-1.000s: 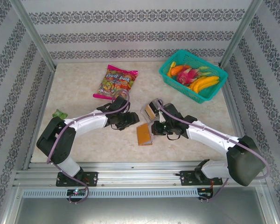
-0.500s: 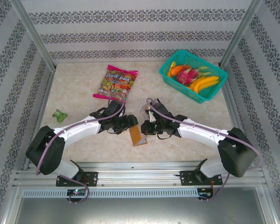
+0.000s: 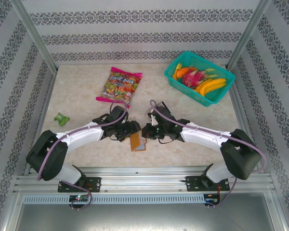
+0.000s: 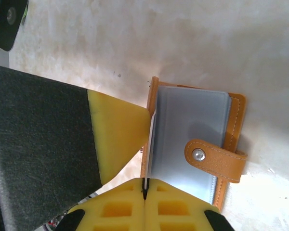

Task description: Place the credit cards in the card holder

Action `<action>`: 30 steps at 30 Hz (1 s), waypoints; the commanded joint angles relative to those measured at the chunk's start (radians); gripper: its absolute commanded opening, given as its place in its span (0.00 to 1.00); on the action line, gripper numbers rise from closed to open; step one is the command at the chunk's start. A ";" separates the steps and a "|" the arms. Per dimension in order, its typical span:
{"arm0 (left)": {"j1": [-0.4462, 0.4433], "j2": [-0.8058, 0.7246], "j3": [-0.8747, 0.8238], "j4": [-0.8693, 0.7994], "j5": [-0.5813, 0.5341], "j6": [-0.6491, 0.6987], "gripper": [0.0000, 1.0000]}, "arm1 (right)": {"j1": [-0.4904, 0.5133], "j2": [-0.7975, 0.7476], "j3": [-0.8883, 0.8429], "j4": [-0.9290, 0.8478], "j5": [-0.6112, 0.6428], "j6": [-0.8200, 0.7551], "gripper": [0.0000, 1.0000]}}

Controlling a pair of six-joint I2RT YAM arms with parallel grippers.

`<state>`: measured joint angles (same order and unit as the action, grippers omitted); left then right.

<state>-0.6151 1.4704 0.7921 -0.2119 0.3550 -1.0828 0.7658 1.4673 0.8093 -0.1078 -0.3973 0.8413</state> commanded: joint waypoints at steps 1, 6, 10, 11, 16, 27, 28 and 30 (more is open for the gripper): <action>-0.011 -0.015 -0.033 0.019 -0.023 -0.036 0.68 | 0.010 0.008 -0.007 0.109 -0.074 0.039 0.00; -0.012 -0.073 -0.067 0.000 -0.072 -0.058 0.51 | 0.002 0.017 -0.049 0.211 -0.094 0.114 0.00; -0.009 -0.103 -0.070 -0.048 -0.098 -0.046 0.37 | -0.002 0.024 -0.063 0.239 -0.098 0.133 0.00; -0.009 -0.107 -0.073 -0.056 -0.099 -0.043 0.34 | -0.002 0.025 -0.064 0.241 -0.097 0.133 0.00; -0.009 -0.136 -0.089 -0.065 -0.107 -0.045 0.16 | -0.002 0.034 -0.066 0.217 -0.080 0.127 0.00; -0.002 -0.241 -0.148 -0.089 -0.155 -0.055 0.00 | 0.038 0.123 -0.025 0.178 -0.051 0.085 0.00; 0.000 -0.253 -0.154 -0.087 -0.159 -0.059 0.00 | 0.042 0.136 -0.020 0.184 -0.057 0.087 0.00; 0.002 -0.284 -0.169 -0.084 -0.177 -0.063 0.00 | 0.056 0.162 -0.008 0.193 -0.052 0.082 0.00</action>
<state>-0.6151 1.2289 0.6411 -0.2710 0.2214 -1.1339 0.8021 1.5978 0.7631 0.0788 -0.4576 0.9493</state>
